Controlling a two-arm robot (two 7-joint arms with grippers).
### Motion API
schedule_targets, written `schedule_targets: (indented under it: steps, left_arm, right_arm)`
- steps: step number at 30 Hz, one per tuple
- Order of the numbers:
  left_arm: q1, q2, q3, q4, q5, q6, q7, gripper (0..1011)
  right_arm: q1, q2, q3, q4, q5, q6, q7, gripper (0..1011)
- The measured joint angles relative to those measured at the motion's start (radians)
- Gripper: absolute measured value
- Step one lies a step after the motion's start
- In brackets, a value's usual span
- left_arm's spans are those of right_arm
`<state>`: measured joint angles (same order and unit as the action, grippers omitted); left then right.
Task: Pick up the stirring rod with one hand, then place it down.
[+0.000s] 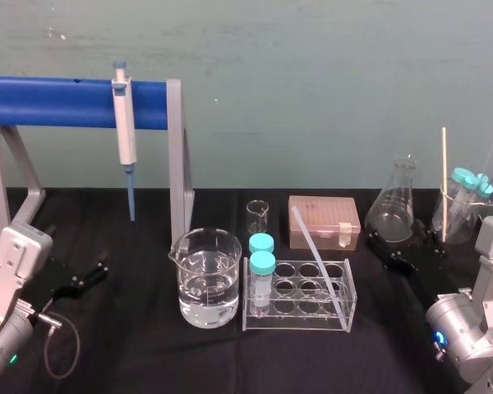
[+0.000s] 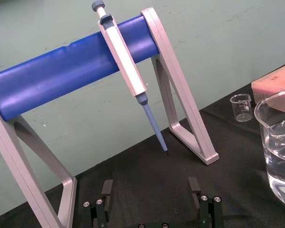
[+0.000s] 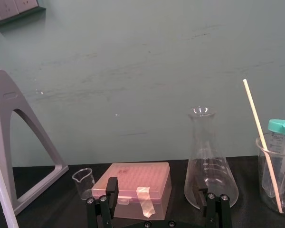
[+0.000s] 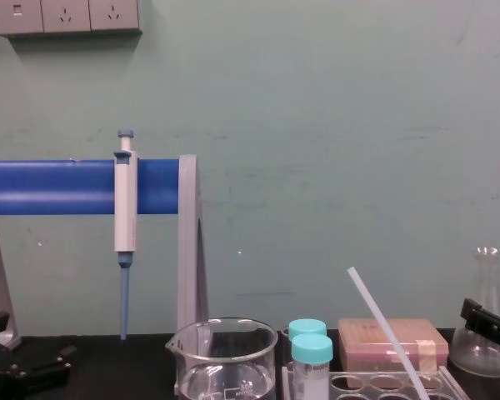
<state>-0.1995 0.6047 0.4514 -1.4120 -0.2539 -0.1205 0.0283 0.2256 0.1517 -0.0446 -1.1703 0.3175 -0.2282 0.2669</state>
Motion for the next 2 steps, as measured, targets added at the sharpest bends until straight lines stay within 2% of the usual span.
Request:
schedule_targets:
  steps: [2]
  left_arm:
    - [0.0, 0.0, 0.0, 0.0, 0.0, 0.0, 0.0, 1000]
  right_arm:
    - [0.0, 0.0, 0.0, 0.0, 0.0, 0.0, 0.0, 1003]
